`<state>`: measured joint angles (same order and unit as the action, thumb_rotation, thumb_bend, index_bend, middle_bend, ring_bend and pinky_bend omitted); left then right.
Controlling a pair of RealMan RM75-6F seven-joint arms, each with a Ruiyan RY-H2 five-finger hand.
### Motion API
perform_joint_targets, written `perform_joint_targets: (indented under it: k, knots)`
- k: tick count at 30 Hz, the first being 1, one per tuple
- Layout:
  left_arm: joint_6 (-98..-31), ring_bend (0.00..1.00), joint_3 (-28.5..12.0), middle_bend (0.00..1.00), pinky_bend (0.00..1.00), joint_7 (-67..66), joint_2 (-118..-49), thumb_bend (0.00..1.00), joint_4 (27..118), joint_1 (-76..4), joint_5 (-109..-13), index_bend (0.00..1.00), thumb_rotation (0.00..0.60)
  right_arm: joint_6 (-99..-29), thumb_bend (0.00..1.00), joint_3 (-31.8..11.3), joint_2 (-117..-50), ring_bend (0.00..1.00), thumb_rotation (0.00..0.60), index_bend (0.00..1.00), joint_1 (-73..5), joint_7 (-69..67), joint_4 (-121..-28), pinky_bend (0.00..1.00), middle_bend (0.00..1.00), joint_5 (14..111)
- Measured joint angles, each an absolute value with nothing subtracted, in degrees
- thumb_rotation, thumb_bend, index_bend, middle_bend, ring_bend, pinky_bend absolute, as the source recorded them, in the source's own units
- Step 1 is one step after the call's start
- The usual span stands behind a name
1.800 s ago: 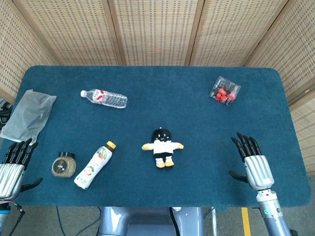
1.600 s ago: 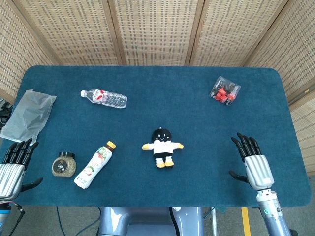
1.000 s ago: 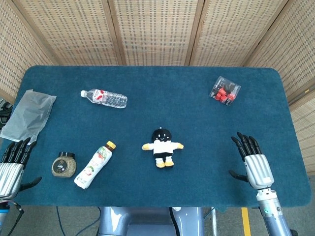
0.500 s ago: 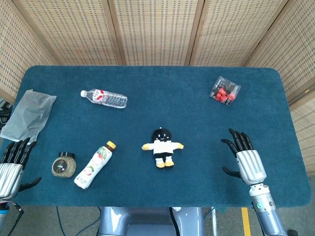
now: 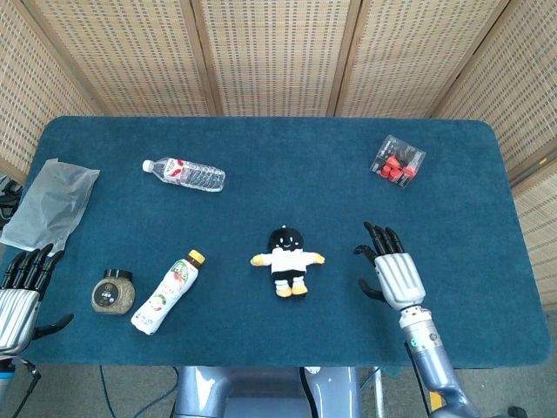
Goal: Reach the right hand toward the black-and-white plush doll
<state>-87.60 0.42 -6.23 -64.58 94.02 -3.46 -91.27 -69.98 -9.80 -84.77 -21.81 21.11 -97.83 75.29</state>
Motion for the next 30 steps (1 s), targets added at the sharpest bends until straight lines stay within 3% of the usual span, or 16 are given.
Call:
perform_joint_targets:
  k: [30]
  knots:
    - [-86.4,0.00,0.2,0.00,0.00,-4.7,-64.5,0.05,93.3,-3.9,-90.2,0.00,0.600,-62.9,0.45,-14.3,-96.5,0.00,0.600,0.36,-31.3,27.3,-88.6,0.02,0.00,61.6]
